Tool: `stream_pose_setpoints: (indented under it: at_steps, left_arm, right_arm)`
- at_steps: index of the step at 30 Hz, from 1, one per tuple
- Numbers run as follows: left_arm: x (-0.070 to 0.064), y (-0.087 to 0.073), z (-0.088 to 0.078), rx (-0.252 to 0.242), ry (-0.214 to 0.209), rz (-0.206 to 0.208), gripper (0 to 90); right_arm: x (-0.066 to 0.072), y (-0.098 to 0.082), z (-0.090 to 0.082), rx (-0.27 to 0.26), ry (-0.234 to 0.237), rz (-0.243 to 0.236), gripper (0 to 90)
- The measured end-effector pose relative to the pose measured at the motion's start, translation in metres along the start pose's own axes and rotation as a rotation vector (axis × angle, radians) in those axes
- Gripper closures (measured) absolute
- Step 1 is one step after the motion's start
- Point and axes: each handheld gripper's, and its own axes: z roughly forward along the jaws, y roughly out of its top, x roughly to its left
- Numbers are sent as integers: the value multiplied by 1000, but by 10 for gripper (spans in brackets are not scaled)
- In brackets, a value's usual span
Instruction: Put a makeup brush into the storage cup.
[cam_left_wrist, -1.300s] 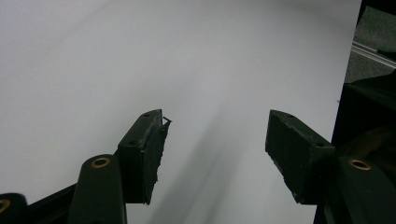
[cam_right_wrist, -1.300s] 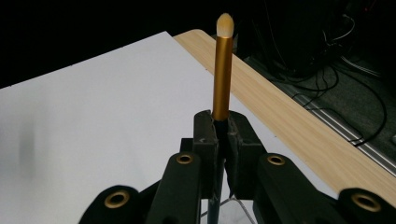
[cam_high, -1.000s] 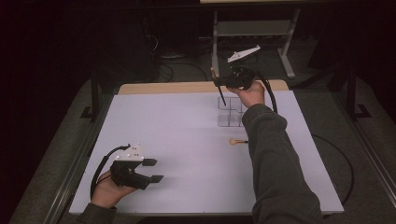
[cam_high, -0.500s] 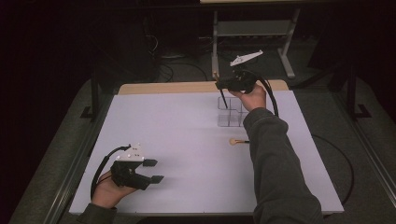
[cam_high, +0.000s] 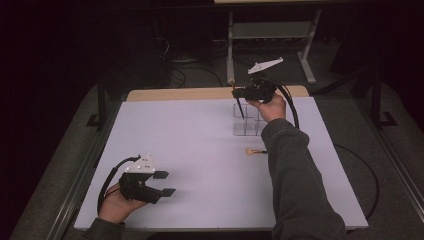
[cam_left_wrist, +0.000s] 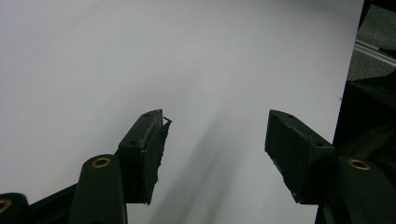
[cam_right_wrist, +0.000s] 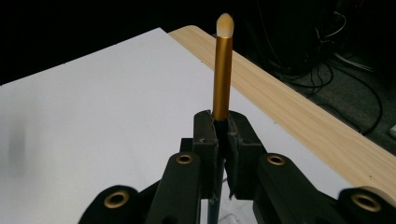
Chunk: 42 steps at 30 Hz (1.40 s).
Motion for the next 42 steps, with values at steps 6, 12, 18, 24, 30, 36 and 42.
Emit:
stream_pose_setpoints:
  at_steps: [6, 12, 18, 24, 30, 36, 42]
  left_arm:
    - [0, 0, 0, 4, 0, 3, 370]
    - [0, 0, 0, 6, 0, 4, 370]
    - [0, 0, 0, 7, -2, 2, 369]
    - [0, 0, 1, 8, -3, 3, 369]
    - [0, 0, 1, 7, -5, 4, 369]
    - [-1, 0, 2, 2, -9, -5, 369]
    - [-1, 0, 2, 5, -9, -3, 369]
  right_arm:
    - [1, -2, 1, -4, -3, 0, 825]
    - [0, -7, 1, -2, -7, -1, 825]
    - [0, -11, 2, 2, -12, 3, 824]
    - [1, -12, 1, 4, -9, 9, 824]
    - [3, -14, 2, 8, -10, 11, 824]
    - [3, -17, 2, 7, -13, 6, 824]
    - [3, -22, 3, 11, -16, 10, 824]
